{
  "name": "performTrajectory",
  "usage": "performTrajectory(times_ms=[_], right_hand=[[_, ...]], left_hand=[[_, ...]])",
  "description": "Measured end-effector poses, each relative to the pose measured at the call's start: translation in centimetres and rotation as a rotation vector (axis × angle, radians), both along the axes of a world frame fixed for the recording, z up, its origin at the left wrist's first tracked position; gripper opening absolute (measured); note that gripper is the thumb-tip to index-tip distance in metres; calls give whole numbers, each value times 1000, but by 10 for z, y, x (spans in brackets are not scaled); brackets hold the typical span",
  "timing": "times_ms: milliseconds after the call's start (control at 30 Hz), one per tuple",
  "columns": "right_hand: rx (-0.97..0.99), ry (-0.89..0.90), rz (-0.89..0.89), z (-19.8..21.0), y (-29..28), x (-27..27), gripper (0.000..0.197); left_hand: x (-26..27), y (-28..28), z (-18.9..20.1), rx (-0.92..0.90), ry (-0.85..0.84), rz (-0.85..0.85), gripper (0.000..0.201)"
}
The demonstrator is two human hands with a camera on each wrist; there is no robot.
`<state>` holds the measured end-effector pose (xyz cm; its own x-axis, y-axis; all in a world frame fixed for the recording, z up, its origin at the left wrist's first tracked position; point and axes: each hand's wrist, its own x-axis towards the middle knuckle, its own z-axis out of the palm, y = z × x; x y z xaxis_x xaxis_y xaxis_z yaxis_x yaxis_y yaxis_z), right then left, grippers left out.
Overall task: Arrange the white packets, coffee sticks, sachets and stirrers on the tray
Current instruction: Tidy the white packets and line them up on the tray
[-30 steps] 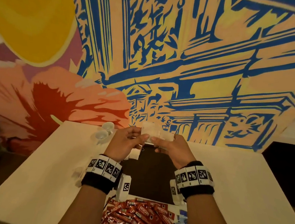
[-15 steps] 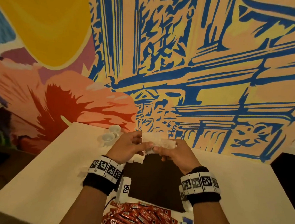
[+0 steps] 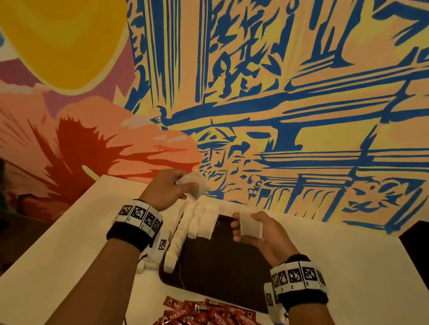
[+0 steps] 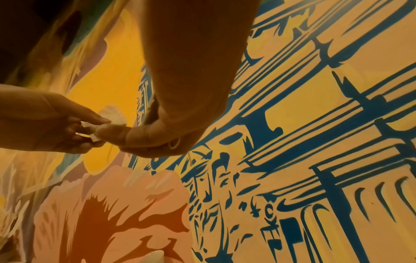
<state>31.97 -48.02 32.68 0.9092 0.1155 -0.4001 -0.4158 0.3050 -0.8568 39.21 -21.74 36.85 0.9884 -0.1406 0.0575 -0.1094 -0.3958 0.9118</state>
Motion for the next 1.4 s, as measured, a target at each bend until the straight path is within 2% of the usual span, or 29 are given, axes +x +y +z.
performTrajectory(times_ms=[133,300,467,633,933,1067,1233,1400], right_hand=[[-148,4,19,-17,2,11,33],[-248,30,-47,-41,7,19,33],[-306,157,-111,-66,19,34,46],[-361,226,-102,-83,29,37,44],[-417,290,-112,-87,29,32,26],[-427,316,-135,-86,30,36,26],[-427,312,-139,-85,30,38,14],[-416,324,-130,-88,32,38,13]], left_hand=[[36,0,-25,114,43,-17,18],[62,-1,-90,386,150,-113,10],[63,-4,-160,608,289,-227,22],[66,-14,-208,707,369,-303,31],[106,-36,-236,764,361,-436,24],[123,-43,-243,797,345,-481,19],[138,-45,-253,830,331,-475,22],[145,-43,-253,868,317,-457,25]])
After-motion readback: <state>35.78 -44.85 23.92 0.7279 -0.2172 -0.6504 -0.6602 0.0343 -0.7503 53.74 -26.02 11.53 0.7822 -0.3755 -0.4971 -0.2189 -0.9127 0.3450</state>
